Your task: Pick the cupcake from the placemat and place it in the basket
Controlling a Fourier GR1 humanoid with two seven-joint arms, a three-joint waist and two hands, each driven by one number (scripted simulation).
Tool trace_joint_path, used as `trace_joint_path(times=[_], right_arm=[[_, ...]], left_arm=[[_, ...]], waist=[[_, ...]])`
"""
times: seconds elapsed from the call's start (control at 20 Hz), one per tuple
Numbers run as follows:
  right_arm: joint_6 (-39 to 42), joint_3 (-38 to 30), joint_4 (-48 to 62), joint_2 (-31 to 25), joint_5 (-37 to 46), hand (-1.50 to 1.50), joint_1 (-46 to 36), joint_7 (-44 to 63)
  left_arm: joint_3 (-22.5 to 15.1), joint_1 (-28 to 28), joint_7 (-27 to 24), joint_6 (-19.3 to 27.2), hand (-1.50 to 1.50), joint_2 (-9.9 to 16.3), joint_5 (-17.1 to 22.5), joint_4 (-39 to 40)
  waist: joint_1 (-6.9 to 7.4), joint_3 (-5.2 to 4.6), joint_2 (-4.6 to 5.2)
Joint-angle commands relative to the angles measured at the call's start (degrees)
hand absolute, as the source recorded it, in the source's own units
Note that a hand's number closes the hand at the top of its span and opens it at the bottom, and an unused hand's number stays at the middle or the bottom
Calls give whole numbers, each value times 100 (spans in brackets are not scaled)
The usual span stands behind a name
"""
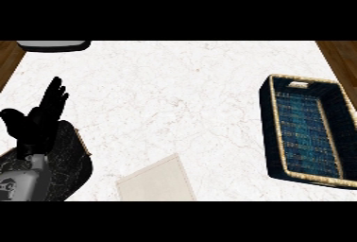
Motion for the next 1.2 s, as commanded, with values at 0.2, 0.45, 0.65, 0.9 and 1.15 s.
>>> trace_joint_path(times=[0.2,0.45,0.65,0.9,1.15], right_arm=[[-326,-548,-1856,338,61,150,-139,405],[-397,-852,-1763,413,306,150,-224,679],[-449,-968,-1722,490,514,150,-264,827],[-154,-1467,-1750,421,714,150,-569,1268],[1072,-2890,-2244,125,11,150,-1475,2334]], left_arm=[[-19,-103,0,-9,0,-28,3,-9],[-29,-8,-62,-12,0,-55,-17,34],[-52,-90,-74,-58,0,6,-63,65],[-41,-176,-8,-100,0,39,-36,76],[-124,-319,196,-91,0,-7,-44,-82]], waist=[[19,-8,33],[79,-17,52],[61,-23,72],[157,-32,95],[306,-3,101]])
